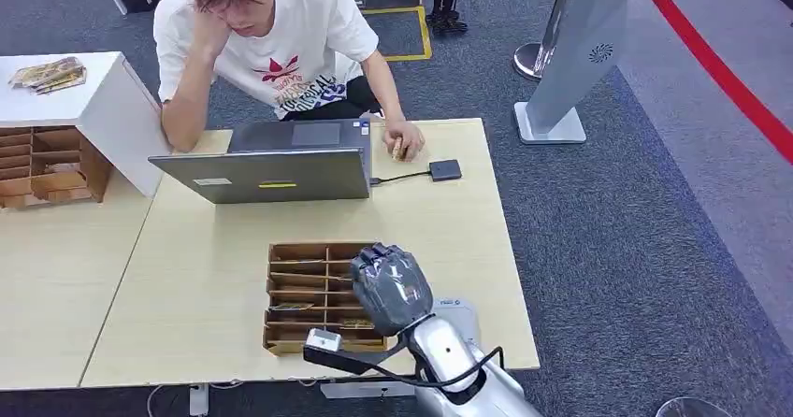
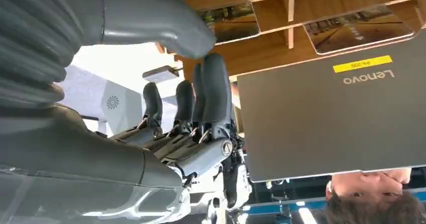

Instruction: Pass the card to the sensor for recognition and then transmit it.

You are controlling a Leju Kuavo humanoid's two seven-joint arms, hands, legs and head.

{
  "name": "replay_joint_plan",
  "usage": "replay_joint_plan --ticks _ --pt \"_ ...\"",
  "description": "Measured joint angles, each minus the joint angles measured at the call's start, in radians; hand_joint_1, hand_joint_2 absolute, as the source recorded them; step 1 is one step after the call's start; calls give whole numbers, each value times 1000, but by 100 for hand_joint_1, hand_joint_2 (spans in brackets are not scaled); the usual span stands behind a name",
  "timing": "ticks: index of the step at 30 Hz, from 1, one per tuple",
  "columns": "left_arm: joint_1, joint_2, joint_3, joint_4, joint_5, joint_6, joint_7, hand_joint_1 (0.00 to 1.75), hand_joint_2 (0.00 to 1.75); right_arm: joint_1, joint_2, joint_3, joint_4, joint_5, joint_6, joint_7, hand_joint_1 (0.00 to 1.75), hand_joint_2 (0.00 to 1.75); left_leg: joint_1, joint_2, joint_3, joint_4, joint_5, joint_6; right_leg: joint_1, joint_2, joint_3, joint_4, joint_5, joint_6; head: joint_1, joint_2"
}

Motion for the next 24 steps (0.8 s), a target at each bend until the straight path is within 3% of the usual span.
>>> replay_joint_plan --ticks 2,3,6,10,17,24 --pt "0 0 0 0 0 0 0 0 0 -1 0 -1 2 0 3 0 112 175 0 0 0 0 0 0 0 0 0 0 0 0 0 0" --pt "0 0 0 0 0 0 0 0 0 -1 0 -2 3 0 4 0 120 175 0 0 0 0 0 0 0 0 0 0 0 0 0 0" --pt "0 0 0 0 0 0 0 0 0 -3 0 -3 6 0 10 2 106 175 0 0 0 0 0 0 0 0 0 0 0 0 0 0" --pt "0 0 0 0 -3 0 0 0 0 -6 0 -6 8 -2 17 2 108 175 0 0 0 0 0 0 0 0 0 0 0 0 0 0" --pt "0 0 0 0 -3 0 0 0 0 -7 0 -10 16 -3 17 8 89 175 0 0 0 0 0 0 0 0 0 0 0 0 0 0" --pt "0 0 0 0 -6 -1 2 0 0 -11 1 -15 24 -8 21 8 91 175 0 0 0 0 0 0 0 0 0 0 0 0 0 0"
